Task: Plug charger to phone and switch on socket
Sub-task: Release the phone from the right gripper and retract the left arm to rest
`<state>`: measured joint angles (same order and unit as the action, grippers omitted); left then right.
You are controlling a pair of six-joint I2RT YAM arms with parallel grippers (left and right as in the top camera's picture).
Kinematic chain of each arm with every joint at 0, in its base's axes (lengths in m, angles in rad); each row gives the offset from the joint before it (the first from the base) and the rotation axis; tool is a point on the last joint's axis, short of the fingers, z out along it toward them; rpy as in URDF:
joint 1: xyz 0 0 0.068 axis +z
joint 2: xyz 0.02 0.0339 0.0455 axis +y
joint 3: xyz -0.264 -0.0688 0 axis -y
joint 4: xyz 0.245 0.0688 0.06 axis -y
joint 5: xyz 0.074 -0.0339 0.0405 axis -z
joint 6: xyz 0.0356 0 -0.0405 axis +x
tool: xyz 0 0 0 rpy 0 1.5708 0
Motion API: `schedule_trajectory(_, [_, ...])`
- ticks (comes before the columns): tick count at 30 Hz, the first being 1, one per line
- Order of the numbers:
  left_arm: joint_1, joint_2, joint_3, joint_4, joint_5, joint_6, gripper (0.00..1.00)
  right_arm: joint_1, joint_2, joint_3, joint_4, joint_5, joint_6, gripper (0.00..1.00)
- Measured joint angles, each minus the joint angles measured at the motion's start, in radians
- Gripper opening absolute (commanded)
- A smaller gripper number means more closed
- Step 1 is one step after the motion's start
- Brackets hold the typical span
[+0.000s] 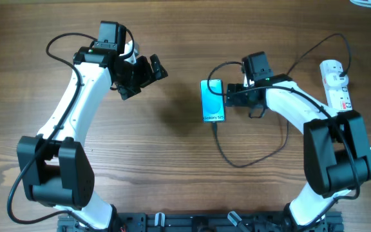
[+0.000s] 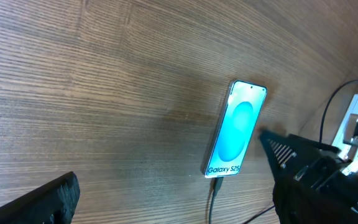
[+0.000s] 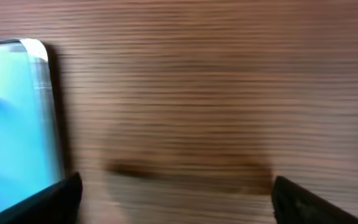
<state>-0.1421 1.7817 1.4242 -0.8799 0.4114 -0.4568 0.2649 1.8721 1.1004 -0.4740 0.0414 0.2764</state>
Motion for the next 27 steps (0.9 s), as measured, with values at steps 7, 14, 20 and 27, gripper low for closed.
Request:
schedule_trajectory(7, [0.000,0.000,0.000,0.000,0.000,0.000,1.00,0.000,0.000,0.000,0.004,0.113,-0.021,1.00])
schedule_trajectory(14, [0.000,0.000,0.000,0.000,-0.003,0.000,1.00,0.000,0.000,0.000,0.046,0.121,-0.021,1.00])
schedule_trajectory(20, [0.000,0.000,0.000,0.000,-0.003,0.000,1.00,0.000,0.000,0.000,0.107,0.121,-0.021,1.00])
schedule_trajectory(27, [0.000,-0.032,0.000,0.000,-0.003,0.000,1.00,0.000,0.000,0.000,0.147,0.121,-0.021,1.00])
